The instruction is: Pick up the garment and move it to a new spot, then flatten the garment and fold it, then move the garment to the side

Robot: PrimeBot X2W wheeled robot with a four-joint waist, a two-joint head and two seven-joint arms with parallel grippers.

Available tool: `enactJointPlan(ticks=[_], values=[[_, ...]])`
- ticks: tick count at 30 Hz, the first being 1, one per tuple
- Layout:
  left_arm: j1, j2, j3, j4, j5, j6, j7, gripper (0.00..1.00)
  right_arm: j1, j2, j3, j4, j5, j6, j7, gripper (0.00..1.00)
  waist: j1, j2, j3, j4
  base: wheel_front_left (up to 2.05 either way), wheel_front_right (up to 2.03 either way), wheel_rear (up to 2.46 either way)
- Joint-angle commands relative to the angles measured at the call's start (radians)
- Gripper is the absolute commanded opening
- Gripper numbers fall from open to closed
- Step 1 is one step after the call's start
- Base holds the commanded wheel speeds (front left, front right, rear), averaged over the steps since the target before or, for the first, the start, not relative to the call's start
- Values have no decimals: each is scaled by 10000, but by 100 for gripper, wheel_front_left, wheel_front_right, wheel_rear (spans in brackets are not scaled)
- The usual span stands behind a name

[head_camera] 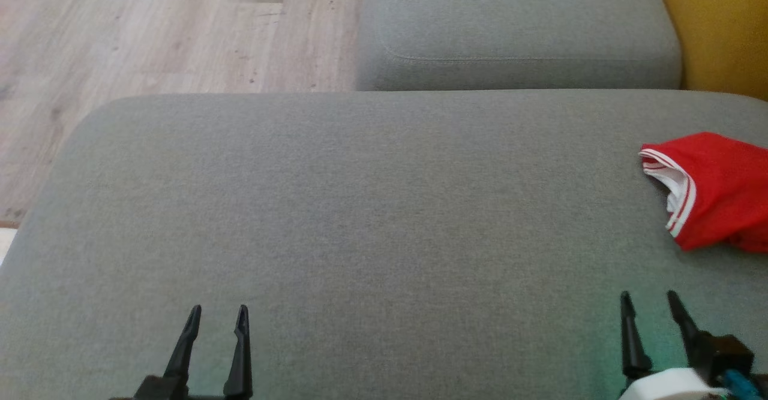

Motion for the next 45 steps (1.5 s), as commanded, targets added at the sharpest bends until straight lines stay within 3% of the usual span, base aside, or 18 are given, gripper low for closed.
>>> enactJointPlan(ticks=[1, 2, 3, 9, 45], values=[[-351, -36, 356, -322, -104, -111, -82, 100, -341, -70, 345, -232, 112, 73, -183, 100, 0, 0, 7, -100, 0, 0, 0], [-347, -29, 339, -348, -92, -152, -82, 100, -382, -69, 474, -193, 161, 73, -208, 100, 0, 0, 0, -166, 0, 0, 0], [0, 0, 13, -17, -75, -163, 0, 0, -7, 0, 257, 91, 146, 0, -79, 0, 0, 0, 3, -129, 0, 0, 0], [-49, -24, 70, 369, -459, -174, 185, 0, -90, 43, 234, 536, 546, -2, 107, 0, 0, 0, 15, -191, 0, 0, 0], [-744, -30, 600, 212, -4778, -295, 1198, 0, -662, 11, 275, 2, 5188, 20, 1057, 0, 0, 0, 166, -450, 0, 0, 0]])
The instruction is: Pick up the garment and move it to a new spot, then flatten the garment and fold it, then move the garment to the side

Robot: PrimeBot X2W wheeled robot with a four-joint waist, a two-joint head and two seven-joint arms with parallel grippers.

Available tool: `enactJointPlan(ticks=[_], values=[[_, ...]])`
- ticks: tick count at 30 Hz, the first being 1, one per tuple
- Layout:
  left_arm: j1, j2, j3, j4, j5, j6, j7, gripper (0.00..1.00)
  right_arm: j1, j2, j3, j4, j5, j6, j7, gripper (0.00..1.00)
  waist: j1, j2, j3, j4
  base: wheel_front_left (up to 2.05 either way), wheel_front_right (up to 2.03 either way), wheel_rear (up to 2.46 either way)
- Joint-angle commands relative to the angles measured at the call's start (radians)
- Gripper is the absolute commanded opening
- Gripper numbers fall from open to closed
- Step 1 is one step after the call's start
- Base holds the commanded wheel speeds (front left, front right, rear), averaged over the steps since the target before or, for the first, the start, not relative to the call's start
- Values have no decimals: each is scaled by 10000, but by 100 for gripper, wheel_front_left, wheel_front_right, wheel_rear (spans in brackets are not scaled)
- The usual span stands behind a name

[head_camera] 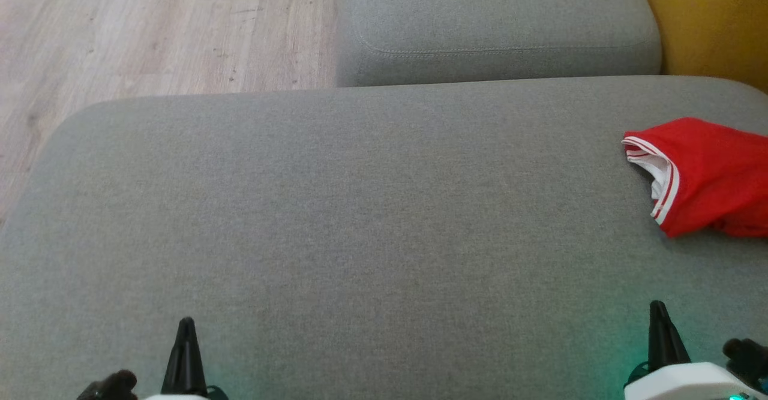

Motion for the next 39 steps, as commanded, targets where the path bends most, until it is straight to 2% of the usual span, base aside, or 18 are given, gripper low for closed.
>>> enactJointPlan(ticks=[1, 39], values=[[-541, 6, 195, -356, -290, -49, 51, 0, -577, -45, 15, -399, 330, 25, 53, 0, 0, 0, 6, -9, 0, 0, 0], [-1293, -1, 776, -478, -4709, -173, 1120, 0, -1255, -78, -29, -852, 5050, 48, 1093, 0, 0, 0, 161, -275, 0, 0, 0]])
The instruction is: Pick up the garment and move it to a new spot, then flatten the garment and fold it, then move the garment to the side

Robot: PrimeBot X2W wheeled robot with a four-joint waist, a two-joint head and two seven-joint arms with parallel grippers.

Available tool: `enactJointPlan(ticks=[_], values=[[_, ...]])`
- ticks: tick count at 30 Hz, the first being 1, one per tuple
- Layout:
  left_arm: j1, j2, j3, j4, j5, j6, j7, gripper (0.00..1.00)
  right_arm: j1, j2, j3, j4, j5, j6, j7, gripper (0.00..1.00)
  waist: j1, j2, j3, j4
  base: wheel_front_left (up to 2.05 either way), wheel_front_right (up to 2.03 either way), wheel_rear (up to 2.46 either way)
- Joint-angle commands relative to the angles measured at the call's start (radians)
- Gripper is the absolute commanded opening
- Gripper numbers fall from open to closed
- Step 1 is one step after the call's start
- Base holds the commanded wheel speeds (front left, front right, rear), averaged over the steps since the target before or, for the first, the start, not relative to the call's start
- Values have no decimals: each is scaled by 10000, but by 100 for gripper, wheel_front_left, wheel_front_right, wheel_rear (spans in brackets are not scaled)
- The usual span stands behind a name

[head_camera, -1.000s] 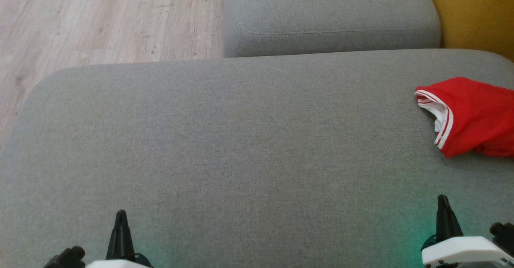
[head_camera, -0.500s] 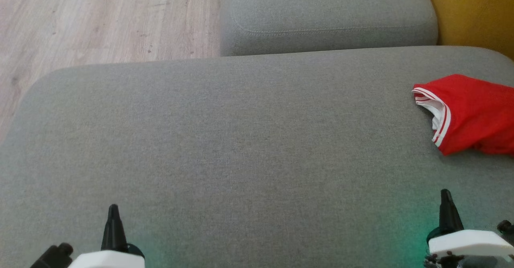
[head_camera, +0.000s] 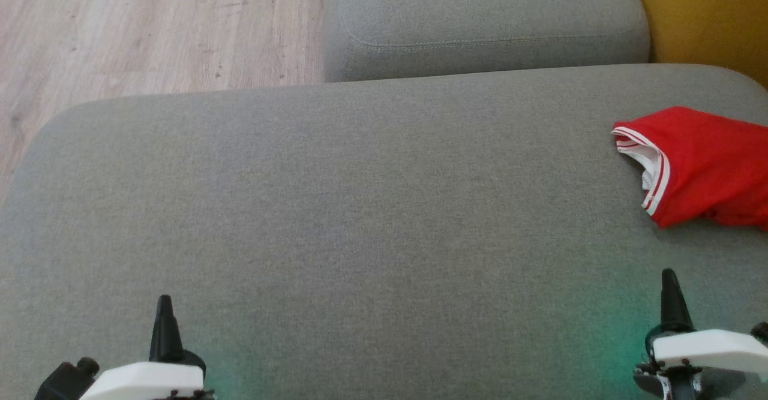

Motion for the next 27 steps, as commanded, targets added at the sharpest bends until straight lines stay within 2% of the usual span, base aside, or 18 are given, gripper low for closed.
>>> enactJointPlan(ticks=[1, 27], values=[[-532, 18, 337, -351, -194, -83, 50, 0, -592, -79, 89, -391, 236, 48, 36, 0, 0, 0, 2, -4, 0, 0, 0], [-1059, 13, 742, -437, -3301, -170, 799, 0, -1068, -101, 58, -709, 3553, 64, 766, 0, 0, 0, 111, -191, 0, 0, 0]])
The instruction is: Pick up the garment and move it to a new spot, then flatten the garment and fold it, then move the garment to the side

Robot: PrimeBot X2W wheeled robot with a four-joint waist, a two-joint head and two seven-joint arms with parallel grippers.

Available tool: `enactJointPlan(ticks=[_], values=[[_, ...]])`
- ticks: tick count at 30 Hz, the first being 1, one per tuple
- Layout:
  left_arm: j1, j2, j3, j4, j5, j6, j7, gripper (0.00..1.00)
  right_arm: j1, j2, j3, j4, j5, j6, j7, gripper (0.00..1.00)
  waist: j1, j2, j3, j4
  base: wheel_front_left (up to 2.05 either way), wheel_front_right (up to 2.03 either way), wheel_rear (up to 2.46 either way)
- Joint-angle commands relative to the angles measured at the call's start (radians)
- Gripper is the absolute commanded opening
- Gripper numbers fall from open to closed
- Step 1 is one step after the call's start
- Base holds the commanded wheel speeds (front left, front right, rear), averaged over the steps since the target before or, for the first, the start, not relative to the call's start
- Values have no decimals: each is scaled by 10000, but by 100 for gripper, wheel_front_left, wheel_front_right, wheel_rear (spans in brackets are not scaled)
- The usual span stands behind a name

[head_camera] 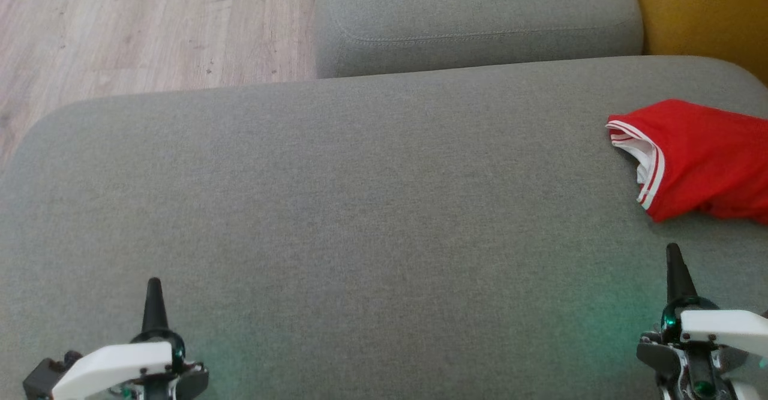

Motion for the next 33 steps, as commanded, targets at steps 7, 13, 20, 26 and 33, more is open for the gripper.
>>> enactJointPlan(ticks=[7, 13, 20, 26, 33], values=[[-700, 27, 495, -374, -1053, -113, 290, 0, -666, -106, 157, -484, 1164, 68, 280, 0, 0, 0, 33, -55, 0, 0, 0], [-822, 25, 589, -394, -1771, -133, 463, 0, -777, -111, 150, -557, 1930, 72, 448, 0, 0, 0, 58, -99, 0, 0, 0], [-943, 24, 682, -414, -2485, -153, 635, 0, -886, -116, 143, -630, 2692, 76, 616, 0, 0, 0, 83, -142, 0, 0, 0], [-979, 24, 709, -420, -2695, -159, 685, 0, -918, -118, 142, -652, 2916, 77, 665, 0, 0, 0, 90, -154, 0, 0, 0], [-979, 24, 708, -420, -2695, -159, 685, 0, -918, -118, 142, -652, 2916, 77, 665, 0, 0, 0, 90, -154, 0, 0, 0]])
